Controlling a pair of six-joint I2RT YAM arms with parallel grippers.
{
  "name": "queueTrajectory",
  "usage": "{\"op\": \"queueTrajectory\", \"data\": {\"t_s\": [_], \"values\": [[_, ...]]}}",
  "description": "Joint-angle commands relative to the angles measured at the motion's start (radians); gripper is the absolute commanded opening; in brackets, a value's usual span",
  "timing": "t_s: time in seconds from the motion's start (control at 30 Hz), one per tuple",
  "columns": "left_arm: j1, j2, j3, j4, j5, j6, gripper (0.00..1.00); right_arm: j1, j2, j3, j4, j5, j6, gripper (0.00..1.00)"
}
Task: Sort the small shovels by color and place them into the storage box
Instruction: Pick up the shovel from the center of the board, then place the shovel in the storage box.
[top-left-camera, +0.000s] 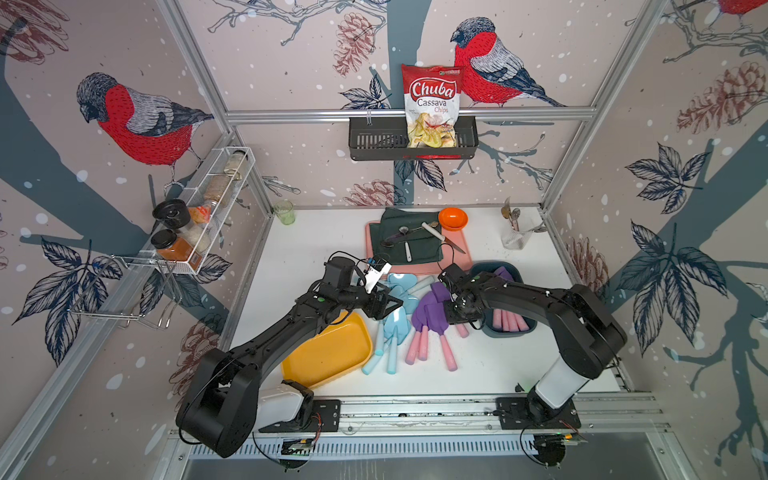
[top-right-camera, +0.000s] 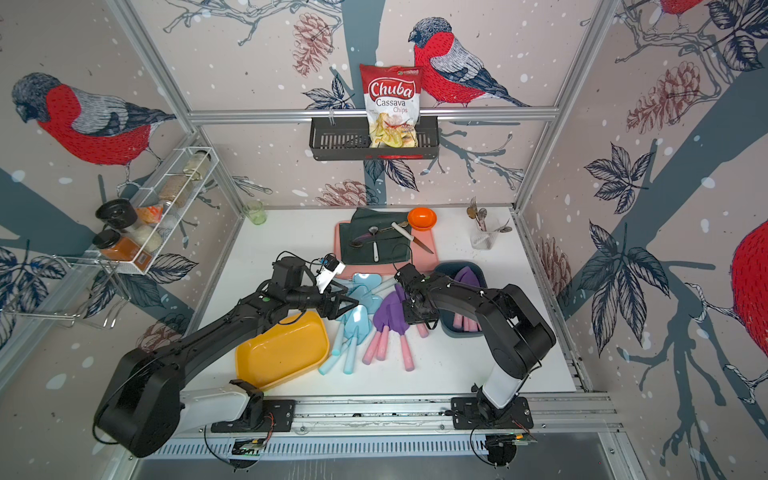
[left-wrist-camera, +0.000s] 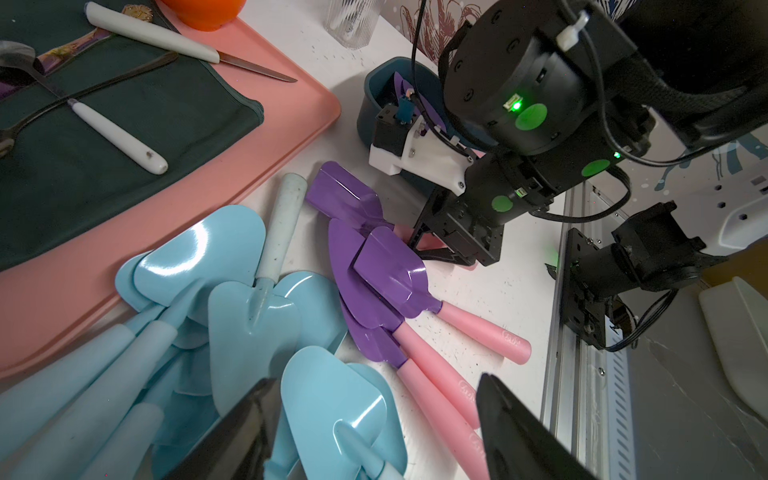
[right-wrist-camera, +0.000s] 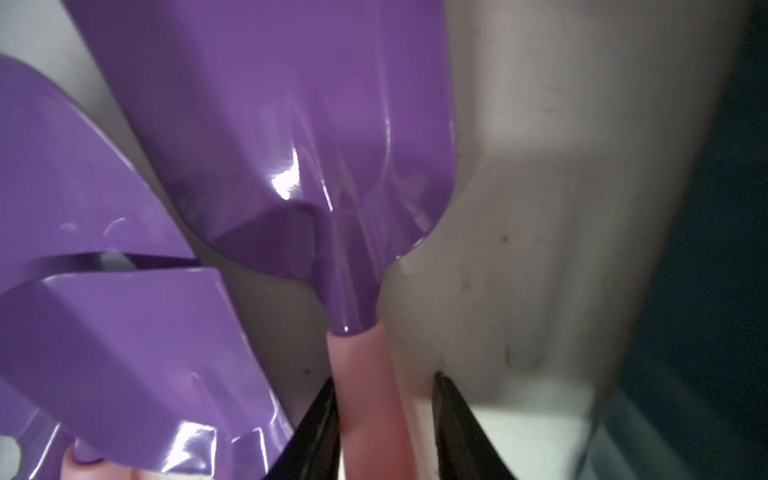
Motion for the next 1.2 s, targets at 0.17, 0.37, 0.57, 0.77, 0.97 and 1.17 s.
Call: {"op": "queueTrajectory", "data": {"t_s": [0.17, 0.37, 0.57, 0.77, 0.97, 1.17], "values": [[0.006, 0.0, -0.004, 0.005, 0.012, 0.007, 0.78, 0.005, -0.021, -0.006, -0.011, 0.047, 0.005, 0.2], [0.007, 0.004, -0.004, 0.008, 0.015, 0.004, 0.78, -0.043, -0.158, -0.007, -0.047, 0.072, 0.0, 0.2], [0.007, 0.003, -0.007, 0.011, 0.018, 0.001, 0.78, -0.212, -0.312, -0.01, -0.071, 0.0, -0.049, 0.2], [0.007, 0.006, -0.007, 0.012, 0.02, -0.001, 0.78, -0.422, -0.364, -0.022, -0.133, -0.068, -0.107, 0.22], [0.007, 0.006, -0.007, 0.014, 0.02, 0.001, 0.78, -0.459, -0.33, -0.026, -0.129, -0.126, -0.13, 0.28], [0.007, 0.007, -0.007, 0.014, 0.021, 0.0, 0.78, -0.455, -0.273, -0.027, -0.114, -0.153, -0.141, 0.33]]}}
